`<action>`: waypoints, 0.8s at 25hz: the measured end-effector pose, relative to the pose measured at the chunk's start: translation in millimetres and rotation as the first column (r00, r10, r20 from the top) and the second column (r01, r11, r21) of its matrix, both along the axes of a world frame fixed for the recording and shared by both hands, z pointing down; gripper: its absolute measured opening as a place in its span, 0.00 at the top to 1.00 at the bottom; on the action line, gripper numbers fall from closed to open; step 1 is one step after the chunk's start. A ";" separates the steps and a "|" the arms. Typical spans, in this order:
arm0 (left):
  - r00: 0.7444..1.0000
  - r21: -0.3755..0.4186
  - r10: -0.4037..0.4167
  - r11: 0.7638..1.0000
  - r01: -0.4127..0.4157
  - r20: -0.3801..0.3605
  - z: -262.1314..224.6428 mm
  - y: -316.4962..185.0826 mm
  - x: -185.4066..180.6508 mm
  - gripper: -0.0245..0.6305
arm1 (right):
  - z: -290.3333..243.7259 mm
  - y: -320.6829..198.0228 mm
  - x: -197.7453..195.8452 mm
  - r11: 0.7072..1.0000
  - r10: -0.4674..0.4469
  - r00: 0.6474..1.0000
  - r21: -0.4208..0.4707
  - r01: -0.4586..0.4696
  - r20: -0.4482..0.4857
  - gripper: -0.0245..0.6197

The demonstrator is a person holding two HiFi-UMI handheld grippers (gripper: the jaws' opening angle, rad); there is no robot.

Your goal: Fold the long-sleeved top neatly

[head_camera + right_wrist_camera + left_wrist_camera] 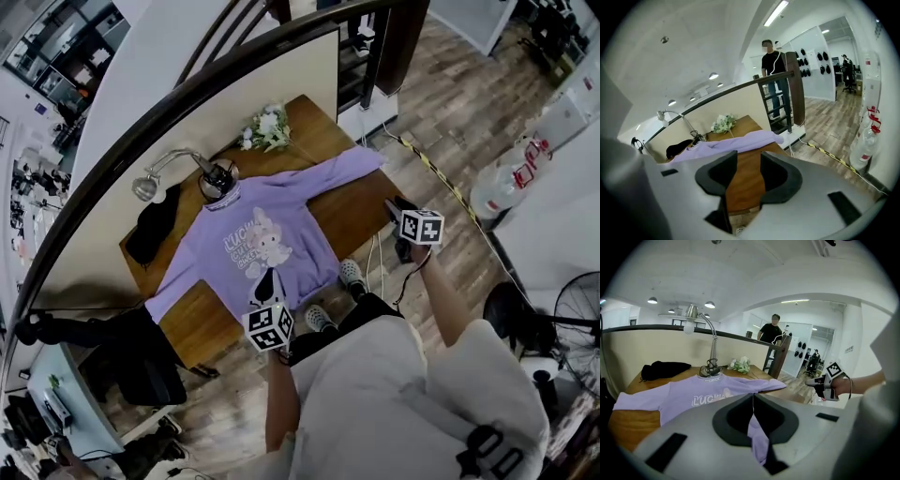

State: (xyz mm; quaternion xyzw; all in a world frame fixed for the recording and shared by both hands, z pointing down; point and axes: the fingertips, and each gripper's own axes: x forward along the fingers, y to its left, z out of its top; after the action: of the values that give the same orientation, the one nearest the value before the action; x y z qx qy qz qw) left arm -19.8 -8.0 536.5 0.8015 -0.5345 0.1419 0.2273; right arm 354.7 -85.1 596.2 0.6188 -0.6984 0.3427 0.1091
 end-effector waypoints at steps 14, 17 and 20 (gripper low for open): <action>0.989 -0.089 -0.098 0.990 0.108 0.108 28.3 -82.6 76.7 0.93 | 67.4 -110.0 88.4 0.991 -0.009 0.975 -0.128 0.038 0.224 0.68; 0.987 -0.119 -0.097 0.987 0.113 0.131 40.4 -95.7 96.8 0.93 | 84.3 -130.4 94.2 0.981 -0.034 0.926 -0.163 0.102 0.376 0.57; 0.982 -0.145 -0.105 0.981 0.128 0.157 48.1 -107.9 107.4 0.93 | 103.2 -150.5 96.1 0.966 -0.031 0.876 -0.211 0.150 0.480 0.47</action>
State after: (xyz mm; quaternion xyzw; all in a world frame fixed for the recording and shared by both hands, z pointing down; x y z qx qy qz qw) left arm 87.6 -115.9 584.6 0.7359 -0.5835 0.2286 0.2563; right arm 450.7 -235.5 699.3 0.4647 -0.6852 0.5602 0.0260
